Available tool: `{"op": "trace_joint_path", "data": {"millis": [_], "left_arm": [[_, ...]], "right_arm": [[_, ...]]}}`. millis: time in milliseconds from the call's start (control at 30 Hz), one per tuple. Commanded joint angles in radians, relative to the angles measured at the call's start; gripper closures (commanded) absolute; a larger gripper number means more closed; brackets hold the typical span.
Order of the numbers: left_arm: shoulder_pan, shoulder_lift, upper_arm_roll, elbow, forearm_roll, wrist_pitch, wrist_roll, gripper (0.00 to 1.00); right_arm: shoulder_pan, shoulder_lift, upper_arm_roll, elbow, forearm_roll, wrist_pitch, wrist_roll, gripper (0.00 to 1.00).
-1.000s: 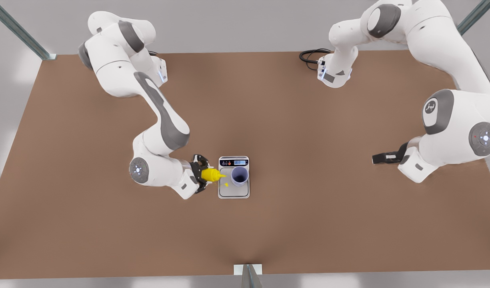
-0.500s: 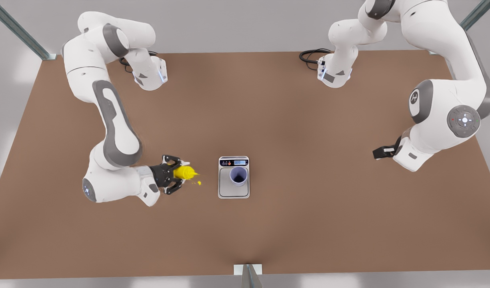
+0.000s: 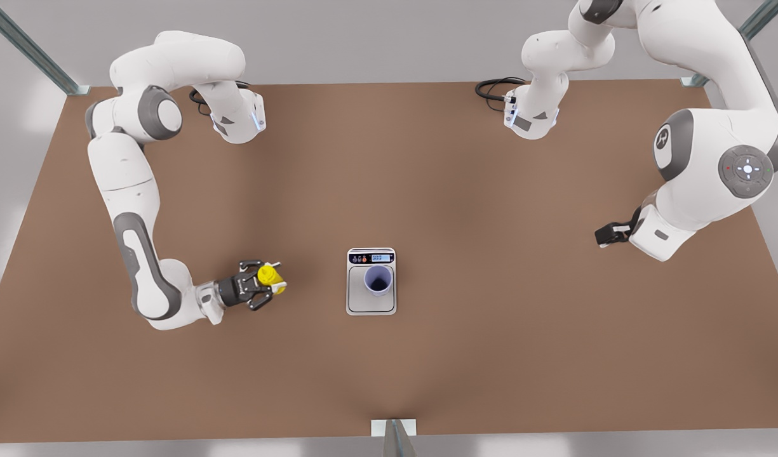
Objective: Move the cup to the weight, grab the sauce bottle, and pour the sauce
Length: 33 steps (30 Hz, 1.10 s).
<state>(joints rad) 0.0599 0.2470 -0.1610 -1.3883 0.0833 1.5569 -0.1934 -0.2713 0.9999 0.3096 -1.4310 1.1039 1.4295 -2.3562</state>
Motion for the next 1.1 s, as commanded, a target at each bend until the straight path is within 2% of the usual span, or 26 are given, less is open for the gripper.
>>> {"op": "trace_joint_path", "data": {"millis": [0,733,800,833,867,933,1033,1067], "left_arm": [[0.0,0.001,0.0,0.0,0.0,-0.001,-0.001,0.0],[0.001,0.087,0.0,0.002,0.001,0.028,0.002,0.0],[0.0,0.089,0.0,0.002,0.001,0.028,0.002,0.0],[-0.002,0.089,0.0,0.002,0.001,0.026,0.0,0.0],[-0.002,0.089,-0.002,0.002,0.001,0.026,0.0,0.0],[-0.002,0.089,-0.002,0.002,0.001,0.026,0.0,0.0],[-0.002,0.089,-0.002,0.002,0.001,0.026,0.0,0.0],[-0.003,0.089,-0.002,0.002,0.001,0.026,0.0,0.0]], "right_arm": [[0.001,0.0,0.0,0.0,0.002,-0.003,-0.006,0.5],[-0.002,0.063,-0.026,-0.008,-0.012,-0.011,-0.012,0.45],[0.001,0.063,-0.027,-0.008,-0.012,-0.011,-0.012,0.37],[0.003,0.063,-0.027,-0.008,-0.012,-0.011,-0.012,0.28],[0.003,0.063,-0.027,-0.008,-0.012,-0.011,-0.012,0.24],[0.004,0.065,-0.029,-0.009,-0.012,-0.003,-0.012,0.24],[0.004,0.066,-0.029,-0.016,-0.012,0.003,-0.012,0.18],[0.004,0.066,-0.029,-0.016,-0.012,0.003,-0.012,0.09]]}}
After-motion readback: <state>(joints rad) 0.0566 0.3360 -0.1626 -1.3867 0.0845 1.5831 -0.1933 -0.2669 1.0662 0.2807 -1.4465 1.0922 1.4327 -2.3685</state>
